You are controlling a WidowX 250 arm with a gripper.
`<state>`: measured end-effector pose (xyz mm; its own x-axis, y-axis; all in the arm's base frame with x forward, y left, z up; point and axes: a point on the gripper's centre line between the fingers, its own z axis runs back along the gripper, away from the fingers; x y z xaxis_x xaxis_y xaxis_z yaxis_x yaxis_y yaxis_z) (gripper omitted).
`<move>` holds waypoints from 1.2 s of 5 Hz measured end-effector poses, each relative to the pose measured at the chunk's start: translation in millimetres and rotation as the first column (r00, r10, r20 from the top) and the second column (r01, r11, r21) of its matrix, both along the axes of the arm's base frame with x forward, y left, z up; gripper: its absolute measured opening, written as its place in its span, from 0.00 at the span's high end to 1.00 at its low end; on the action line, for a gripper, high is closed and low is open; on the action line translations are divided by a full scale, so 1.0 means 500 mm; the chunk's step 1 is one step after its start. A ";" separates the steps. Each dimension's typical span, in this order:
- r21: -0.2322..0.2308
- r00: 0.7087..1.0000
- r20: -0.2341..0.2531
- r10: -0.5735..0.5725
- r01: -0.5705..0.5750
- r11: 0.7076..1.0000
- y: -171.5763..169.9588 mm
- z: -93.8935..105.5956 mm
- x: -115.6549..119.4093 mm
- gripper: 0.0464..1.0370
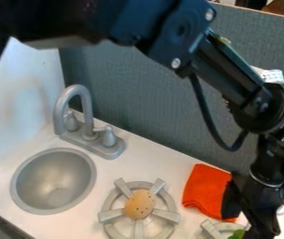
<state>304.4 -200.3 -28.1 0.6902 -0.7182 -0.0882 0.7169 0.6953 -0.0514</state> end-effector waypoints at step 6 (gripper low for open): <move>0.067 0.996 -0.090 -0.024 0.030 0.997 -0.026 -0.037 0.005 0.83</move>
<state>306.8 -213.4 -46.8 0.6579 -0.7266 -0.1979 0.7300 0.6799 -0.0691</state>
